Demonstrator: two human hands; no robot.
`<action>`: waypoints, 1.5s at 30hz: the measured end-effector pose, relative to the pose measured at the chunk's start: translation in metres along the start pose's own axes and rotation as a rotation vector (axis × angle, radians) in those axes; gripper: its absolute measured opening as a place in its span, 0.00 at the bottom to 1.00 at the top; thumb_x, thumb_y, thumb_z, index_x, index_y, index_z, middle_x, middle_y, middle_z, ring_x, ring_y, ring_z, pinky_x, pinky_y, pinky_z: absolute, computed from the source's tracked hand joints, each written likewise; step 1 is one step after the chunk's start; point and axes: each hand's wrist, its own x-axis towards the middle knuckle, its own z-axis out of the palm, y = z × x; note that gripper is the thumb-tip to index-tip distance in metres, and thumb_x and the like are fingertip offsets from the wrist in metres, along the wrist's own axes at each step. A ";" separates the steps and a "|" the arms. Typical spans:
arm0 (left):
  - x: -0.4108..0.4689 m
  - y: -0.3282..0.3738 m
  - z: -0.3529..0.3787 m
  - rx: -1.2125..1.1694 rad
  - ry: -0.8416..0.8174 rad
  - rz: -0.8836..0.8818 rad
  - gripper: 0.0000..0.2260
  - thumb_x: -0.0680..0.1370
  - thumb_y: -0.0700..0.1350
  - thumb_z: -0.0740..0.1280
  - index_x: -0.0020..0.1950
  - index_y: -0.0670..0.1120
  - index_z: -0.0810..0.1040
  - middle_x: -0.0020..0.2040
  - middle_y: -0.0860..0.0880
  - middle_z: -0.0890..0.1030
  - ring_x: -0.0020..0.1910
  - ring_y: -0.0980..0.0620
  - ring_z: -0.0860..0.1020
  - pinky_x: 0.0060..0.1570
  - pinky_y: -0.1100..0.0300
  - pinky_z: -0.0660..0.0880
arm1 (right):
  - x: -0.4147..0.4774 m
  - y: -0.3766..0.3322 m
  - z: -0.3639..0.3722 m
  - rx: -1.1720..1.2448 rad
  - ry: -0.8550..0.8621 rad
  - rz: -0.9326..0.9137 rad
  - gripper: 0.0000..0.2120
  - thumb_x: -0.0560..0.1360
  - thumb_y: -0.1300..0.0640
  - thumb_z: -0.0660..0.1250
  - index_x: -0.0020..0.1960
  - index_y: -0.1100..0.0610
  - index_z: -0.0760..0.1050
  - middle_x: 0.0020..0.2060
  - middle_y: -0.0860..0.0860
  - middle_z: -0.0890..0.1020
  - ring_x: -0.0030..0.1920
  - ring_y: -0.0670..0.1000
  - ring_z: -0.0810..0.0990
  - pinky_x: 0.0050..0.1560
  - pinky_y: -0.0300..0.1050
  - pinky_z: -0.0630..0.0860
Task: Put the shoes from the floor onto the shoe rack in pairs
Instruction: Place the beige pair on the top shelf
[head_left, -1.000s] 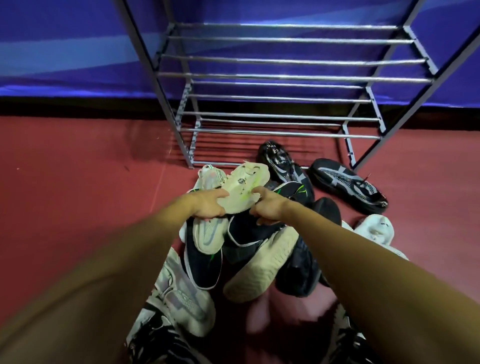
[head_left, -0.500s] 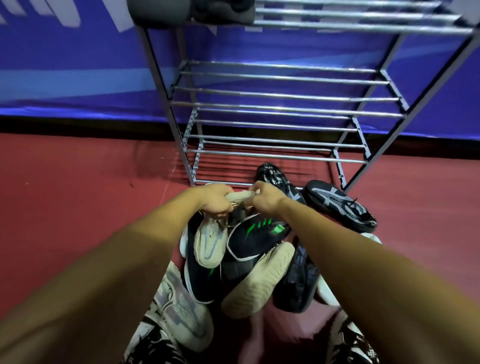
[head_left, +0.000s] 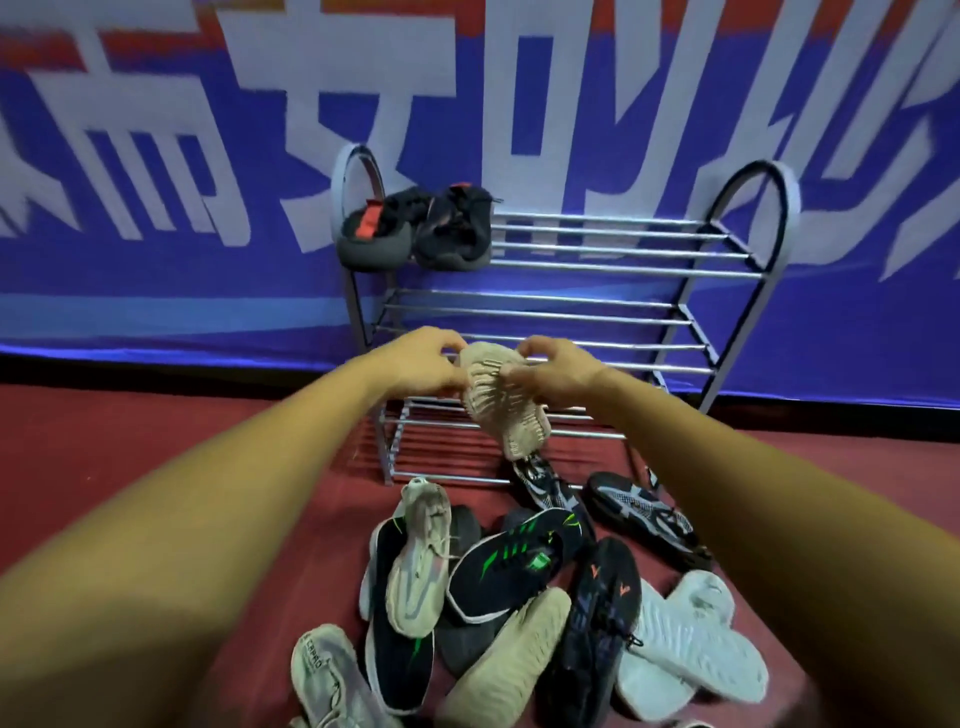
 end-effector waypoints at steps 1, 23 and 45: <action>-0.002 0.003 -0.005 -0.040 0.030 0.010 0.11 0.73 0.45 0.74 0.53 0.47 0.80 0.30 0.54 0.77 0.27 0.60 0.71 0.30 0.63 0.69 | -0.003 -0.006 -0.008 0.052 0.016 -0.024 0.10 0.75 0.52 0.72 0.51 0.56 0.76 0.36 0.52 0.79 0.33 0.47 0.75 0.36 0.43 0.74; 0.015 0.010 0.003 -0.438 0.216 0.041 0.15 0.69 0.50 0.77 0.54 0.51 0.82 0.48 0.54 0.85 0.50 0.53 0.83 0.56 0.49 0.79 | -0.005 -0.020 -0.026 0.126 -0.018 -0.035 0.36 0.70 0.64 0.76 0.72 0.52 0.64 0.49 0.53 0.83 0.40 0.47 0.80 0.31 0.35 0.73; 0.004 0.013 0.001 -0.625 -0.036 -0.293 0.14 0.82 0.52 0.60 0.63 0.48 0.78 0.46 0.47 0.83 0.38 0.53 0.78 0.35 0.60 0.64 | -0.013 -0.023 -0.028 0.466 0.011 0.049 0.19 0.73 0.41 0.67 0.55 0.53 0.82 0.46 0.48 0.86 0.45 0.51 0.80 0.54 0.48 0.74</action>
